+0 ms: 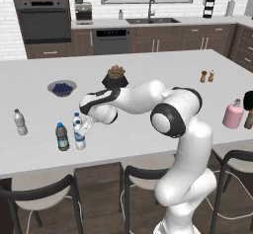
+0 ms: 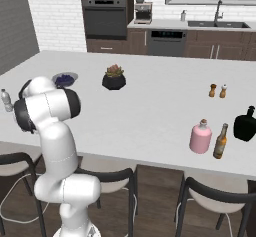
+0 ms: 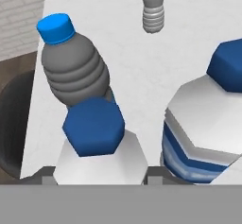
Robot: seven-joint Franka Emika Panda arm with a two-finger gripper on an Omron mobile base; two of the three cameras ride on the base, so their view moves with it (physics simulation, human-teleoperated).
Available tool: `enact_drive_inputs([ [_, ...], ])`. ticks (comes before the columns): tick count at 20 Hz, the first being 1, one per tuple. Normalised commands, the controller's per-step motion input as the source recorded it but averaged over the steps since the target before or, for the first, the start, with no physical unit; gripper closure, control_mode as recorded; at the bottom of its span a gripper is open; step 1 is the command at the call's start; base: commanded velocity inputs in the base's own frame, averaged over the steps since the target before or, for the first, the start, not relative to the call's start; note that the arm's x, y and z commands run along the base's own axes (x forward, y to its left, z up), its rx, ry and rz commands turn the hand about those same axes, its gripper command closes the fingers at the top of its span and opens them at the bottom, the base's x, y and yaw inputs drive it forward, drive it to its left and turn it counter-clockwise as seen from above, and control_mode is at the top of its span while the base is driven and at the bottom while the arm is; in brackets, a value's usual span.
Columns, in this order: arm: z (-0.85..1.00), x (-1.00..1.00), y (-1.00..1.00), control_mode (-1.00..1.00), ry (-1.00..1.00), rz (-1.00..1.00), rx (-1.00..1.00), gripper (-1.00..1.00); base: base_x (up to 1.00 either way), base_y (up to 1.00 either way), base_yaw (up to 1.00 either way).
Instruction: Move the plastic bottles in the middle to the plastics group, and the glass bottles in the middle to the glass group.
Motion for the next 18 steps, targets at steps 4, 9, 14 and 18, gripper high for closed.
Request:
enact_drive_inputs([
  [4, -0.25, -0.03, -0.02, -1.0, -0.05, -0.13, -0.01, 1.0, 0.0, 0.0, 0.0],
  [9, -0.2, 0.0, -0.06, -1.0, -0.04, -0.14, 0.0, 1.0, 0.0, 0.0, 0.0],
  [14, -0.15, 0.0, -0.07, -1.0, -0.03, -0.13, 0.0, -1.0, 0.0, 0.0, 0.0],
  [18, -0.11, -0.04, -0.07, -1.0, -0.02, -0.12, 0.0, -1.0, 0.0, 0.0, 0.0],
])
